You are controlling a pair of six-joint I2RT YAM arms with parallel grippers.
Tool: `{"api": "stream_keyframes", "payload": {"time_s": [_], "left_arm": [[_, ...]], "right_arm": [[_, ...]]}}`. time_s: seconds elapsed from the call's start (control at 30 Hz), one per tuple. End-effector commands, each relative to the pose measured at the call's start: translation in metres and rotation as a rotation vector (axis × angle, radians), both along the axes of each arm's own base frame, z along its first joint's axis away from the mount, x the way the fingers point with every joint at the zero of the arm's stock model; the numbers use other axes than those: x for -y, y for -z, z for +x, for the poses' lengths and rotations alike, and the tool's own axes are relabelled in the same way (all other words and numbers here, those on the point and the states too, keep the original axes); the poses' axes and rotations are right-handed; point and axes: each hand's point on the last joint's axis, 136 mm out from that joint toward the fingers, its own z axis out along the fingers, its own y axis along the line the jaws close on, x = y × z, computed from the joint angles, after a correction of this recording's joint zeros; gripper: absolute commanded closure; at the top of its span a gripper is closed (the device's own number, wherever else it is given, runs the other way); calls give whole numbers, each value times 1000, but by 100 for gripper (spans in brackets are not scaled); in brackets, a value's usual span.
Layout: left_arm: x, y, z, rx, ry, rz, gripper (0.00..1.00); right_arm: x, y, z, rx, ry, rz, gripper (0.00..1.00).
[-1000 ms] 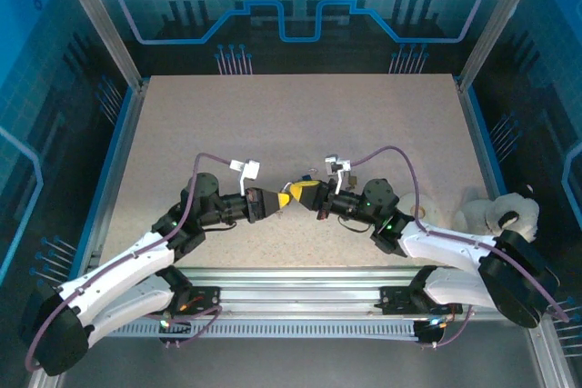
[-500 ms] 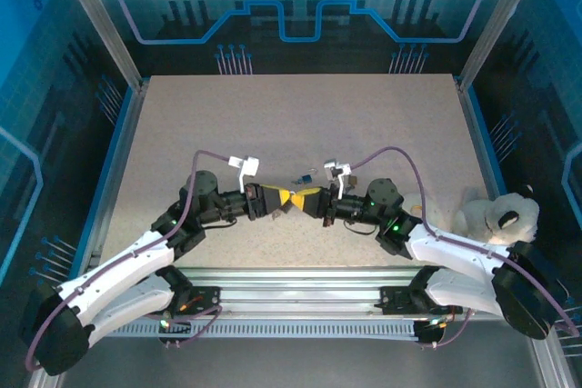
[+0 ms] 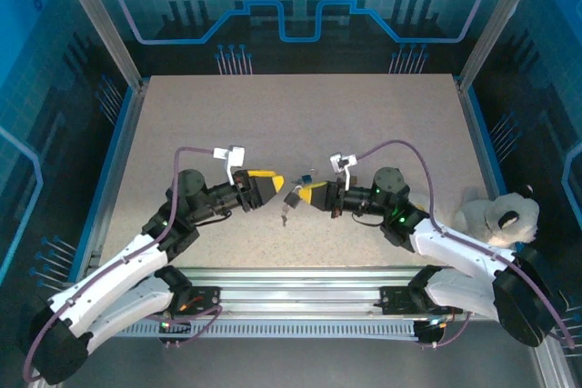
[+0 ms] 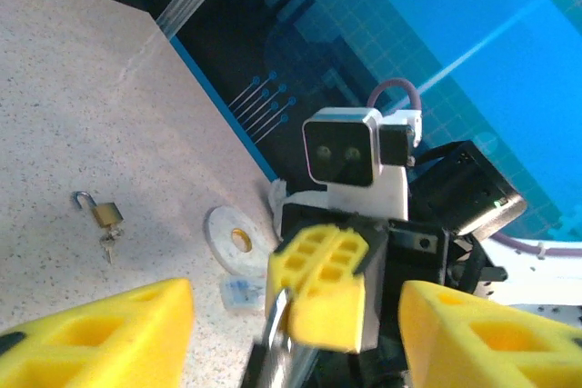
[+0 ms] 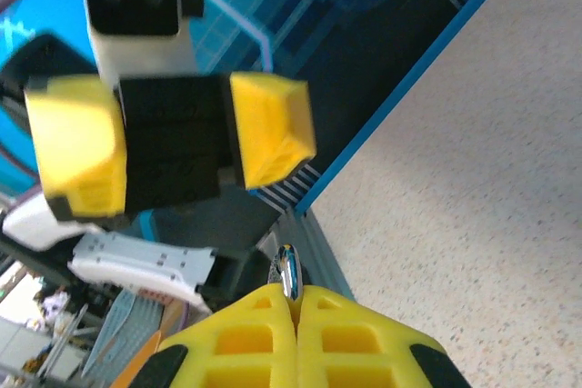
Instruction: Lock with the key
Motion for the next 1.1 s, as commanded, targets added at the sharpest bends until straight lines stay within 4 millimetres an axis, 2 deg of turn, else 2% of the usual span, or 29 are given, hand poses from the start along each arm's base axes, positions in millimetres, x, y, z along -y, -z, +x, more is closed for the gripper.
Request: {"api": "stream_keyframes", "payload": {"time_s": [0.0,0.23,0.57,0.83,1.07], "left_arm": [[-11,17,2,-6,-54,19,34],[-14,25,5,7,-73,-60,22],[-13,8,27,46,-104,-221,18],[-9,9,38,18,-87,-311,23],[-4,16,43,-14,-67,-343,30]], "right_arm": [[8,-21,22,-34,50,36,100],[13,-37,52,-139,56,140,100],[10,-34,74,-249,101,203,100],[16,-22,85,-310,166,207,100],[14,-23,93,-334,152,266,100]]}}
